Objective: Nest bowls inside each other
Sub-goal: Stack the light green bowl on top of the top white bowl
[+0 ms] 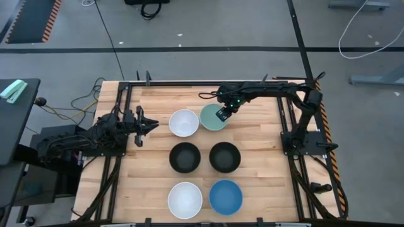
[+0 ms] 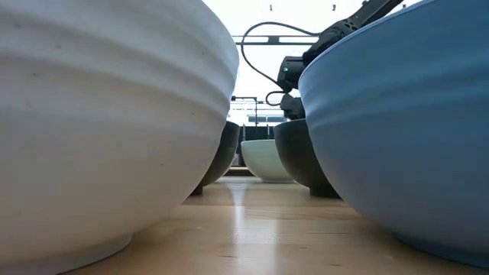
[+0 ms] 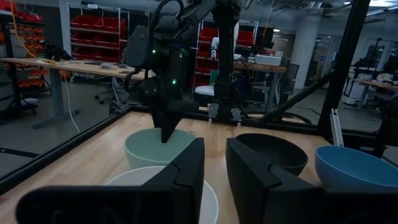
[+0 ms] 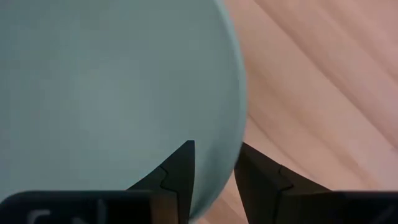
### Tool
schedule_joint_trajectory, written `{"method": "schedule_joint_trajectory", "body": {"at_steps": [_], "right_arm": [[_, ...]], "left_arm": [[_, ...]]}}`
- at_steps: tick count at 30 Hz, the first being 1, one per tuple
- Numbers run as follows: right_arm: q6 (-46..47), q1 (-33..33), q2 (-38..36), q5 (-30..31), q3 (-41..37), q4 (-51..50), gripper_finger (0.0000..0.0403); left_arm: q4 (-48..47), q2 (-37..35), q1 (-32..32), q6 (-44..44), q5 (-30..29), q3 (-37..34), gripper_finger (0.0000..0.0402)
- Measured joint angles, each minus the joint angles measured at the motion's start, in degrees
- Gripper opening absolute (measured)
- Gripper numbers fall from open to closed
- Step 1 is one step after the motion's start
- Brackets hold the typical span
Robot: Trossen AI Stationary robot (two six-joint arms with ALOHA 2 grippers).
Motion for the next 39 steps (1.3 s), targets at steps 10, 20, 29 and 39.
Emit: {"method": "schedule_joint_trajectory", "body": {"at_steps": [10,20,29,39], "right_arm": [[3.45,0.04,0.88,4.63,0.0,0.01,0.0077],[4.3,0.02,0.8,4.71,0.07,0.24,0.001],[1.25,0.02,0.8,5.07,1.16,-0.81,0.0007],[0.81,0.08,0.84,7.54,10.51,-6.28,0.0006]], "left_arm": [[-0.01,0.0,0.0,0.0,0.0,0.0,0.0074],[0.01,0.0,0.0,0.03,0.0,0.0,0.0077],[0.01,0.0,0.0,0.11,0.0,0.0,0.008],[0.03,0.02,0.0,0.11,0.0,0.0,0.0071]]}}
